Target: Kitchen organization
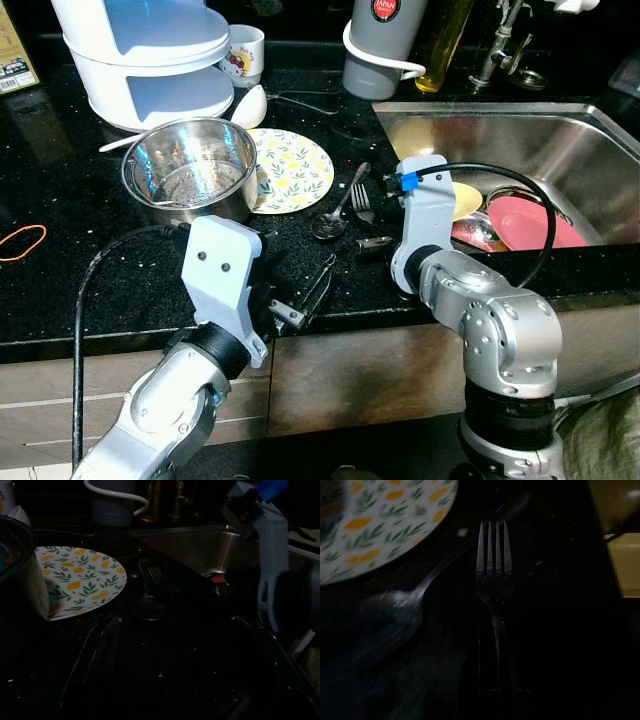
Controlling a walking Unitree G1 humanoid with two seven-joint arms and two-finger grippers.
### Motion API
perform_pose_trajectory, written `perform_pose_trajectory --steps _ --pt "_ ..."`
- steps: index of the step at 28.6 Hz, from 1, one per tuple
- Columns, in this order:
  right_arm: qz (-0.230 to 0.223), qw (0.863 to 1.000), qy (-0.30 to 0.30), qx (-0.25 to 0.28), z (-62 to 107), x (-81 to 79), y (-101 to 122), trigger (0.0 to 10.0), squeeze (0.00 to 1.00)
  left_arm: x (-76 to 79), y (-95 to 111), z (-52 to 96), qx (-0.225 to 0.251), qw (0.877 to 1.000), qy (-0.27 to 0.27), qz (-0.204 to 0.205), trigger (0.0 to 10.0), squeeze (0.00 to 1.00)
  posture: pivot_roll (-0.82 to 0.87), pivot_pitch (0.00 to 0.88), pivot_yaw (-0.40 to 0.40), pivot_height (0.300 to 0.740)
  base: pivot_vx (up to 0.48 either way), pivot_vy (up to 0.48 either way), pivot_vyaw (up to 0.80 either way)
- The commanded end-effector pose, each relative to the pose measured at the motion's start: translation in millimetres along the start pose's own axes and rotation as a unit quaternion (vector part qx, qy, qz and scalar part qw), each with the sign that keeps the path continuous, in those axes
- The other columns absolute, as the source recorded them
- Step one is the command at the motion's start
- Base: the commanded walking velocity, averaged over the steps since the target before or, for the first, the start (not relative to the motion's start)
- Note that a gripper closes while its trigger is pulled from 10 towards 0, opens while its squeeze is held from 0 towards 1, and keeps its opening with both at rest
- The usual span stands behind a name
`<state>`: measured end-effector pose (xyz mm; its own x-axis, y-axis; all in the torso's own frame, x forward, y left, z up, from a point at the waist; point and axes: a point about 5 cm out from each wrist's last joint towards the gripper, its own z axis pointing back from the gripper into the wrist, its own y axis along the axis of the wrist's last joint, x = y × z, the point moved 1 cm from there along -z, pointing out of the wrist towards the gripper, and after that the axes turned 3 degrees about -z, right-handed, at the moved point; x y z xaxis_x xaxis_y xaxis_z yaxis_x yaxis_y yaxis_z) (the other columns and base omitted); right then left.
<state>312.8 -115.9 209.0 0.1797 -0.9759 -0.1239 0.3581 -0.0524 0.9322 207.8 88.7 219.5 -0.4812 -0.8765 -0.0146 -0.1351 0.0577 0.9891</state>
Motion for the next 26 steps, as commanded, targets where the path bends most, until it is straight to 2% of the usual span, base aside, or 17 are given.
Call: perform_pose_trajectory --steps 1,2,6,9,15,17,20,21,22,23,24,25,26 --pt "-0.012 1.0 -0.017 -0.007 -4.1 10.3 -2.8 0.0 0.0 3.1 -0.1 0.9 -0.003 1.0 -0.012 0.006 10.0 0.0 0.04 0.077 -0.107 0.732 0.0 0.0 0.0" --pt "-0.012 1.0 -0.017 -0.007 -4.1 10.3 -2.8 0.0 0.0 3.1 -0.1 0.9 -0.003 1.0 -0.012 0.006 10.0 0.0 0.04 0.077 -0.107 0.732 0.0 0.0 0.0" --pt "-0.013 0.997 -0.014 0.071 -6.5 17.0 29.9 0.0 0.0 2.4 0.0 -0.1 -0.003 1.0 -0.011 0.004 10.0 0.0 0.04 0.079 -0.103 0.732 0.0 0.0 0.0" --pt "-0.016 0.995 -0.005 0.102 -7.4 17.1 42.9 0.0 0.0 1.3 1.2 -1.8 0.001 1.0 -0.009 0.001 10.0 0.0 0.04 0.079 -0.1 0.732 0.0 0.0 0.0" --pt "-0.021 0.992 0.005 0.122 -8.3 16.0 51.2 0.0 0.0 0.1 2.6 -3.1 0.004 1.0 -0.007 -0.001 10.0 0.0 0.04 0.079 -0.1 0.732 0.0 0.0 0.0" --pt "-0.028 0.987 0.017 0.155 -10.5 15.3 66.7 0.0 0.0 -1.7 5.0 -5.5 0.009 1.0 -0.004 -0.003 10.0 0.0 0.05 0.075 -0.093 0.732 0.0 0.0 0.0" --pt "-0.03 0.985 0.022 0.171 -13.2 15.5 75.0 0.0 0.0 -2.4 6.0 -6.9 0.012 1.0 -0.003 -0.004 10.0 0.0 0.06 0.073 -0.087 0.732 0.0 0.0 0.0" --pt "-0.029 0.983 0.024 0.182 -15.7 16.1 80.4 0.4 0.0 -2.7 6.7 -8.0 0.014 1.0 -0.003 -0.005 10.0 0.0 0.06 0.072 -0.084 0.732 0.0 0.0 0.0" --pt "-0.029 0.981 0.029 0.191 -19.3 16.9 84.3 3.4 0.0 -2.9 7.5 -9.5 0.017 1.0 -0.003 -0.006 10.0 0.0 0.06 0.071 -0.084 0.732 0.0 0.0 0.0" --pt "-0.023 0.98 0.029 0.196 -24.4 18.2 86.5 4.0 0.0 -3.5 8.9 -11.2 0.02 1.0 -0.004 -0.009 10.0 0.0 0.07 0.071 -0.086 0.732 0.0 0.0 0.0" --pt "-0.023 0.98 0.029 0.196 -24.4 18.2 86.5 4.0 0.0 -3.5 8.9 -11.2 0.02 1.0 -0.004 -0.009 10.0 0.0 0.07 0.071 -0.086 0.732 0.0 0.0 0.0" --pt "-0.019 0.979 0.029 0.199 -28.2 19.0 87.8 4.7 0.0 -4.1 10.1 -12.6 0.023 1.0 -0.004 -0.011 10.0 0.0 0.07 0.071 -0.086 0.732 0.0 0.0 0.0" --pt "-0.019 0.979 0.03 0.2 -32.2 20.0 88.6 6.9 0.0 -4.8 11.2 -13.7 0.025 1.0 -0.004 -0.014 10.0 0.0 0.08 0.071 -0.086 0.732 0.0 0.0 -0.76"
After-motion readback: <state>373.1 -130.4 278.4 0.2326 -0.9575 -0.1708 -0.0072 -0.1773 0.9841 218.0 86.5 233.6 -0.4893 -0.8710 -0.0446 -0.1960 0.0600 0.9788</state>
